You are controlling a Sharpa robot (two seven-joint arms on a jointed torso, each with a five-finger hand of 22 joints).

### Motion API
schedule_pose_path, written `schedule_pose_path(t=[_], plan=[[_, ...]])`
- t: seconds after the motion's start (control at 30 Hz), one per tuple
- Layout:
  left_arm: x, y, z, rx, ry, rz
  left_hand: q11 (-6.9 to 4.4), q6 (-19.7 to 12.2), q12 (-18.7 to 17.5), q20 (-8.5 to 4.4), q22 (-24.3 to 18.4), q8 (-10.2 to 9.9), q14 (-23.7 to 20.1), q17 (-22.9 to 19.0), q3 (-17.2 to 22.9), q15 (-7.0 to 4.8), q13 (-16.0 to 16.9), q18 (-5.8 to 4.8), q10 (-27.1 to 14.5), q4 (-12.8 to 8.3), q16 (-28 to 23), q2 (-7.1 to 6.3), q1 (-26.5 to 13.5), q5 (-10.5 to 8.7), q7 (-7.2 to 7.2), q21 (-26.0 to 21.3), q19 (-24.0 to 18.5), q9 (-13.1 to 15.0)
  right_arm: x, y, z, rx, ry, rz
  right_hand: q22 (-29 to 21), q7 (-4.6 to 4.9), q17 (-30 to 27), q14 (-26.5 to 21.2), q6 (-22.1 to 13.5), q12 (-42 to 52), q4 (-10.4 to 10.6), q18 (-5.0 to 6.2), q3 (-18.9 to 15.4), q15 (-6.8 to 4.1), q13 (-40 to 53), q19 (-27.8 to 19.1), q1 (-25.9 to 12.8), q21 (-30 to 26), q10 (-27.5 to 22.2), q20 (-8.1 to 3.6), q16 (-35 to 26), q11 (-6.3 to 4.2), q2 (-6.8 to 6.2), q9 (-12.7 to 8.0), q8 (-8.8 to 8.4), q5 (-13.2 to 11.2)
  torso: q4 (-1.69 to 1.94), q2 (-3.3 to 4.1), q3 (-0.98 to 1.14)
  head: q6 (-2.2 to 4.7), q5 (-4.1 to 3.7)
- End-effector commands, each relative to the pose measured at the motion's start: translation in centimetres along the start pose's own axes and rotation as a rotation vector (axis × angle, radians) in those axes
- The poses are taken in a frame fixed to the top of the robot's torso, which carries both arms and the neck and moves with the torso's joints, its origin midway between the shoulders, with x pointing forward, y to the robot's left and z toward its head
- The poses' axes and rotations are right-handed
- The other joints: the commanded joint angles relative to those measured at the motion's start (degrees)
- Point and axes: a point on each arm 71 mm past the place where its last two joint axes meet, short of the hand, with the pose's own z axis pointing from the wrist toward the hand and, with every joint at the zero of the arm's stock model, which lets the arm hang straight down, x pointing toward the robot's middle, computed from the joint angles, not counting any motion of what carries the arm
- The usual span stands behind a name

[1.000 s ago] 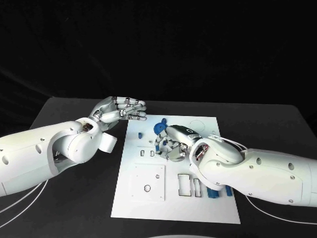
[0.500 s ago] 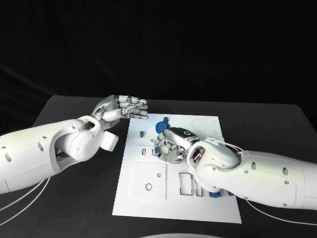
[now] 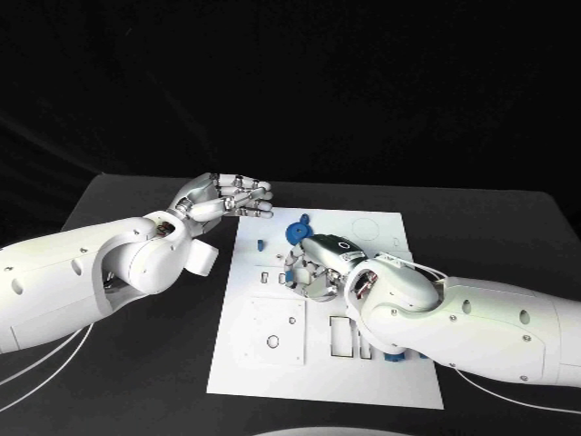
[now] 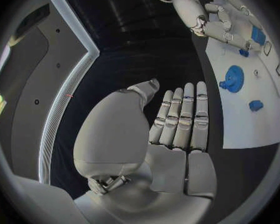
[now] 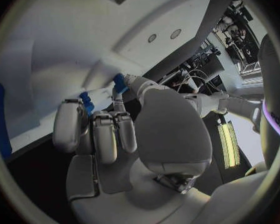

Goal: Assemble the parts on the task board

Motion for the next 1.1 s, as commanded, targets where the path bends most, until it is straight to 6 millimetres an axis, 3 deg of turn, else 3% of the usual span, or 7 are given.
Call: schedule_pose_path(t=[0.03, 0.7, 1.1], plan=[[0.25, -0.09, 0.05, 0.006, 0.020, -0.010, 0.09, -0.37, -0.24, 0.00, -0.06, -0.31, -0.31, 0.10, 0.16, 0.12, 0.08, 0.77, -0.45, -0.27, -0.20, 0.04, -0.69, -0.28, 1.11, -0.26, -0.29, 0.10, 0.13, -0.01, -0.08, -0.001, 0.005, -0.025, -0.02, -0.17, 14.22, 5.78, 0.31, -0.14, -0.07, -0.24, -0.05, -0.38, 12.38, -0.09, -0.30, -0.21, 3.98, -0.40, 0.09, -0.23, -0.20, 0.00, 0.36, 0.12, -0.02, -0.04, -0.04, -0.03, 0.03], [0.16, -0.07, 0.00, 0.004, 0.019, -0.009, 0.09, -0.37, -0.24, 0.00, -0.06, -0.31, -0.31, 0.10, 0.16, 0.12, 0.08, 0.77, -0.45, -0.27, -0.20, 0.04, -0.69, -0.28, 1.11, -0.26, -0.29, 0.10, 0.16, -0.01, -0.07, 0.001, 0.001, -0.032, -0.74, 0.70, 13.84, 5.69, -1.72, -0.99, 0.54, -0.09, -1.43, 0.17, 11.67, -0.48, -2.64, -1.19, 3.42, -0.05, -0.01, 0.49, -2.29, -0.17, -0.78, 0.07, 0.02, -0.01, -0.06, -0.07, 0.02], [0.07, -0.06, -0.02, 0.003, 0.017, -0.009, 0.09, -0.37, -0.24, 0.00, -0.06, -0.31, -0.31, 0.10, 0.16, 0.12, 0.08, 0.77, -0.45, -0.27, -0.20, 0.04, -0.69, -0.28, 1.11, -0.26, -0.29, 0.10, 0.06, 0.30, -0.13, -0.010, -0.016, -0.022, -1.52, 1.99, 13.69, 5.66, -5.46, -2.24, 1.33, 0.12, -5.22, 1.25, 10.61, -0.90, -3.18, -2.37, 2.42, 0.94, -0.06, 1.72, -3.58, -0.81, -3.35, 0.07, 0.03, -0.05, 0.00, -0.05, 0.06]])
